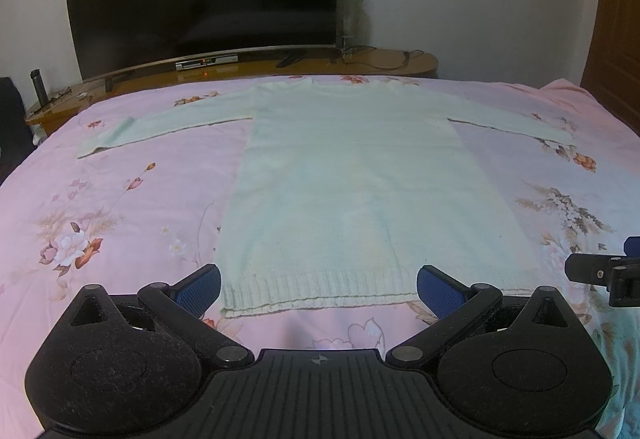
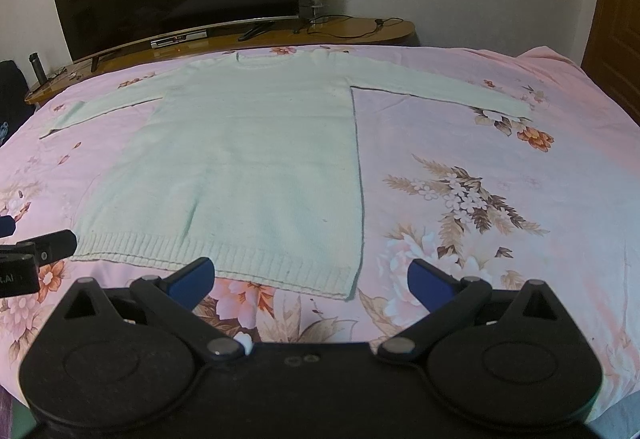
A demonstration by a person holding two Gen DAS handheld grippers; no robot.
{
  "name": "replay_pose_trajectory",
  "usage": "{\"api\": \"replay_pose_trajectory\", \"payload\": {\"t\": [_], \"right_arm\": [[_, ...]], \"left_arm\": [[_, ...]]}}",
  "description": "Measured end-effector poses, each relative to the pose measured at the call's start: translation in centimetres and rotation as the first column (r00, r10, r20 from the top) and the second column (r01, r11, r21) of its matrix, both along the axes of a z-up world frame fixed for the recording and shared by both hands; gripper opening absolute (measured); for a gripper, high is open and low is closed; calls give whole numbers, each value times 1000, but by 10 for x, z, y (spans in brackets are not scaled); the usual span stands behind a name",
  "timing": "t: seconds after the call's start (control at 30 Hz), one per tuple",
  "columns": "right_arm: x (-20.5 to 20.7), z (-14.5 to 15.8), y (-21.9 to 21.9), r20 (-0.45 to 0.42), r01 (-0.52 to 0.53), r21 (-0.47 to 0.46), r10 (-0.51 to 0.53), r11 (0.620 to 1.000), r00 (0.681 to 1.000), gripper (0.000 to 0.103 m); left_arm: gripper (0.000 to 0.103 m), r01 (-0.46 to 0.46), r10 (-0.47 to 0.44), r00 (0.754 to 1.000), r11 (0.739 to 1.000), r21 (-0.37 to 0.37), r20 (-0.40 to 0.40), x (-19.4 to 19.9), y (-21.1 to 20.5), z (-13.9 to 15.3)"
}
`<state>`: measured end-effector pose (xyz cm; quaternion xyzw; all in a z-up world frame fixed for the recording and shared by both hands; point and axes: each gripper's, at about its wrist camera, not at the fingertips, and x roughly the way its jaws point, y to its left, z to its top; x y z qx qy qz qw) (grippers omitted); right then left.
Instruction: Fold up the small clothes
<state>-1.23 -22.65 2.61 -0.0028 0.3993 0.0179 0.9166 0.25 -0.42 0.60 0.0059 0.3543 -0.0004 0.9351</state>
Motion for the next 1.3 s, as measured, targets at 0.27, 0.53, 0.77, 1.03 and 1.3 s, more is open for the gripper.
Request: {"api": "replay_pose_trajectory", "payload": {"t": [0.27, 0.53, 0.77, 1.03, 1.3], "right_arm": [[-1, 0, -2, 6, -5, 4, 5, 1000, 1000, 103], [-1, -1, -4, 9, -4, 9, 4, 1000, 1000, 103], [0, 0, -7, 15, 0, 16, 0, 1000, 1000, 103], [19, 9, -34, 113, 68, 23, -70, 997, 991, 103], [92, 16, -149, 168, 262, 309, -324, 914, 931, 100]], "left_arm": [[103, 1, -1, 1000, 1000, 3, -1, 0, 0, 0], [103, 4, -4, 1000, 1000, 16, 4, 0, -2, 3], [103, -14, 14, 1000, 999, -32, 8, 1, 3, 6], [103, -18, 23, 998, 994, -104, 51, 48, 31, 12], [103, -102, 113, 985, 991, -88, 129, 140, 72, 23]]}}
